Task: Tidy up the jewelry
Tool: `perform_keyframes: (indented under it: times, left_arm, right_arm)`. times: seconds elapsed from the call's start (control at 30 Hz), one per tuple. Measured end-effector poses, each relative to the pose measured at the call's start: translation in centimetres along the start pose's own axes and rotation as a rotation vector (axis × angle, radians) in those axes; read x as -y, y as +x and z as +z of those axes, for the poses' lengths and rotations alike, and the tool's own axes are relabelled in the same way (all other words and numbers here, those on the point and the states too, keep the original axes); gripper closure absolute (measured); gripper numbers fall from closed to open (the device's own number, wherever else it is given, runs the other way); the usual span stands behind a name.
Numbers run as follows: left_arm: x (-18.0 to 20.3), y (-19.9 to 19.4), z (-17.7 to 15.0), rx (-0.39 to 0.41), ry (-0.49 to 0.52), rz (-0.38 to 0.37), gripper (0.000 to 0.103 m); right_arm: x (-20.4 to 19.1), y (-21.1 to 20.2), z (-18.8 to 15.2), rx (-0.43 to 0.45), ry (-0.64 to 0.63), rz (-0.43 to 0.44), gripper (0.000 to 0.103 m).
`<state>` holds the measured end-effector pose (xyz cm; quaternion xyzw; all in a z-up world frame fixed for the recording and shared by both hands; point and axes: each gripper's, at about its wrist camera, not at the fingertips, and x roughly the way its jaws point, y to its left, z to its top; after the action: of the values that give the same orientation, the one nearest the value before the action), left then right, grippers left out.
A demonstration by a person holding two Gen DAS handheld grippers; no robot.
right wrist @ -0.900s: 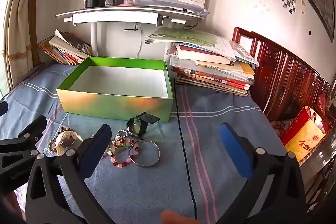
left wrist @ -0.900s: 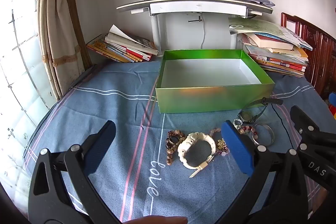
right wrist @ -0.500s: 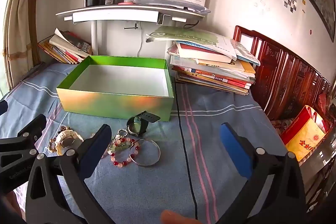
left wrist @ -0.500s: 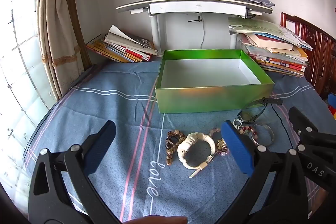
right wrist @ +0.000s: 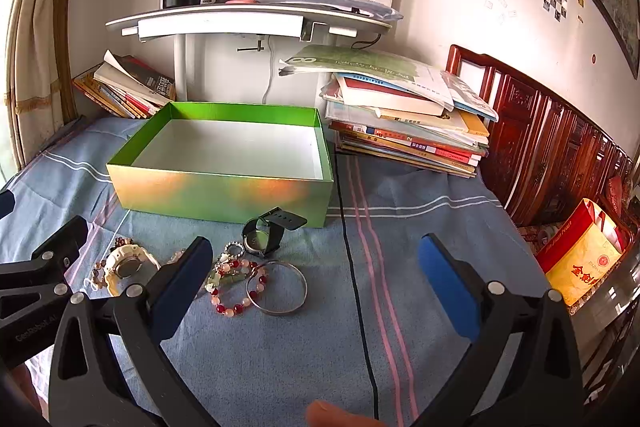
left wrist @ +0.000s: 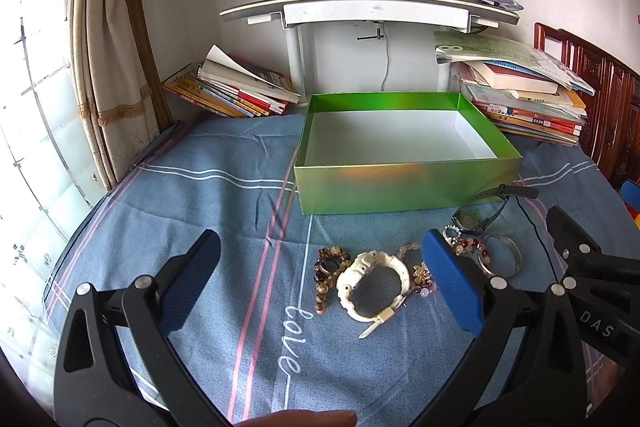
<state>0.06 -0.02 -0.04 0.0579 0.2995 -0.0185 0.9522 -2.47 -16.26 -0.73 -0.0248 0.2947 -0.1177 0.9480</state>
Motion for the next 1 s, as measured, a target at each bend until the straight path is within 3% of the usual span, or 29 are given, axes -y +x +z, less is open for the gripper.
perform_keyframes:
  times: [1.0]
  left_arm:
    - [0.88, 0.44, -0.52, -0.004, 0.0, -0.001, 0.004]
  right_arm:
    - [0.01, 0.37, -0.19, -0.017, 0.002, 0.004, 0.002]
